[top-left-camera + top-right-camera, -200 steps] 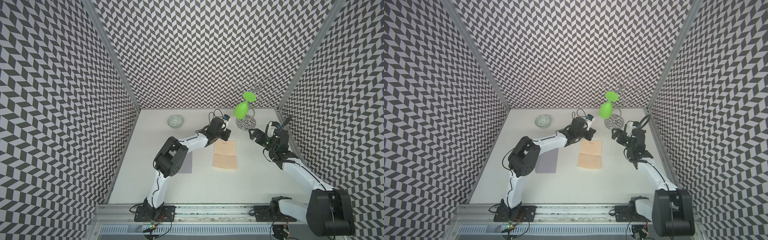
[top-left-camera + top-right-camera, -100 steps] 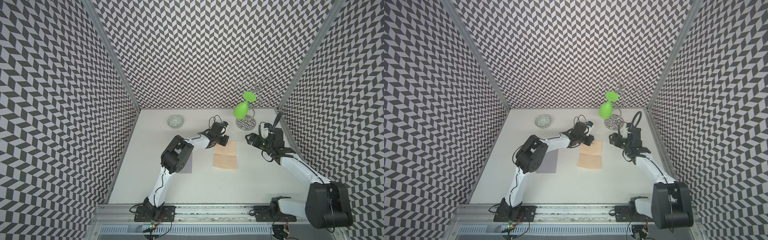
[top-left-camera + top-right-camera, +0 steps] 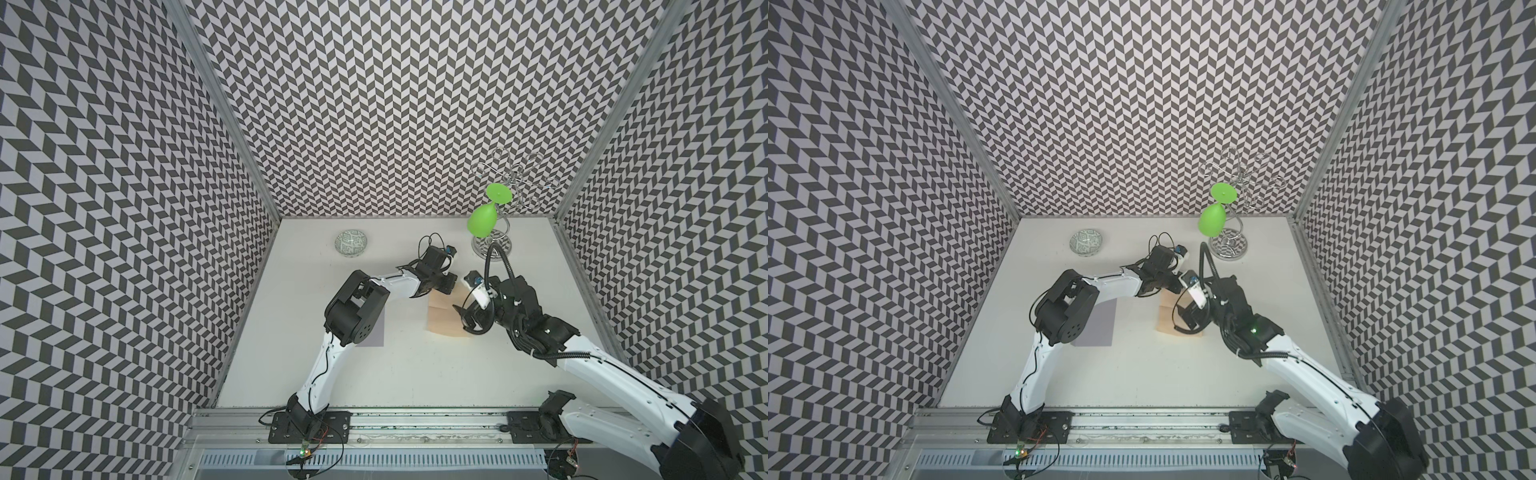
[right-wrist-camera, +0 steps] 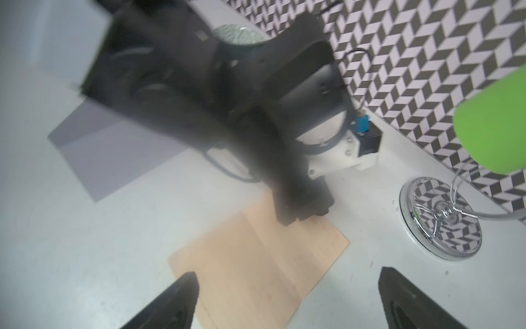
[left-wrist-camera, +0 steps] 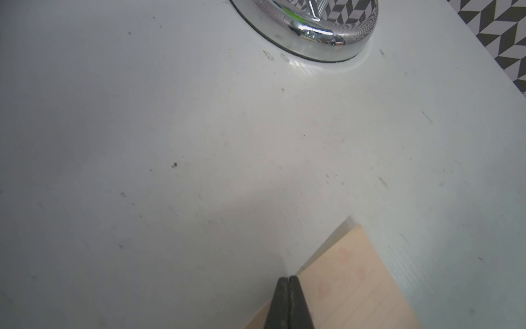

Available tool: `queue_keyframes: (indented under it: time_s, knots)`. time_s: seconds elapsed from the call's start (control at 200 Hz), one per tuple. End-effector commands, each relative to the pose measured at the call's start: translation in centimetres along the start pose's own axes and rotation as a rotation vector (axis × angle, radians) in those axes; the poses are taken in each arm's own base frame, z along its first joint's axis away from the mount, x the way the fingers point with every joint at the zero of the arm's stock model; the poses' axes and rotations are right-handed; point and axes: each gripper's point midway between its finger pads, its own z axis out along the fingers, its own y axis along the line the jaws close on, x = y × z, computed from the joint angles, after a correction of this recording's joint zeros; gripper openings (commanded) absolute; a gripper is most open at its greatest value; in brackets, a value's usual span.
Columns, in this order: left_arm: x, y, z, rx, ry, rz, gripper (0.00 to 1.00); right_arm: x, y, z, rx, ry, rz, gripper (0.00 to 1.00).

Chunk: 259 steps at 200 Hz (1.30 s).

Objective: Fold the letter paper in half and place it into the envelope
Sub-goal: Fold the letter paper at the center of the board.

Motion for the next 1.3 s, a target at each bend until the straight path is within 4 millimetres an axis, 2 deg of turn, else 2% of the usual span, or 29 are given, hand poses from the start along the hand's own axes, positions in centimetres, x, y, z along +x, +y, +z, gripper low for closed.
queue_keyframes:
  time_s: [0.0, 0.2, 0.356, 0.661, 0.781, 1.117, 1.182, 1.292]
  knots:
    - [4.3, 0.7, 1.2, -0.013, 0.12, -0.004, 0.0, 2.1, 2.4, -0.5, -0.032, 0.067, -0.306, 1.0]
    - [4.7, 0.8, 1.2, -0.012, 0.129, -0.005, 0.0, 6.2, 6.3, -0.6, -0.094, 0.176, -0.485, 1.0]
    - [4.6, 0.6, 1.2, -0.007, 0.127, -0.001, 0.0, 9.3, 7.5, 0.2, -0.1, 0.212, -0.508, 1.0]
    - [4.8, 0.5, 1.4, 0.001, 0.138, -0.004, 0.0, 10.9, 6.3, 2.1, 0.017, 0.281, -0.588, 1.0]
    - [5.1, 0.6, 1.4, -0.001, 0.142, -0.005, 0.0, 10.6, 6.1, 2.7, 0.057, 0.251, -0.621, 1.0]
    - [5.8, 0.3, 1.5, 0.012, 0.159, -0.009, 0.0, 10.9, 6.2, 5.2, 0.069, 0.345, -0.645, 0.92]
    - [5.8, 0.3, 1.5, 0.012, 0.16, -0.007, 0.0, 11.0, 6.4, 5.6, 0.066, 0.352, -0.637, 0.88]
    - [5.9, 0.3, 1.5, 0.012, 0.161, -0.006, 0.0, 11.3, 6.9, 5.9, 0.047, 0.365, -0.619, 0.66]
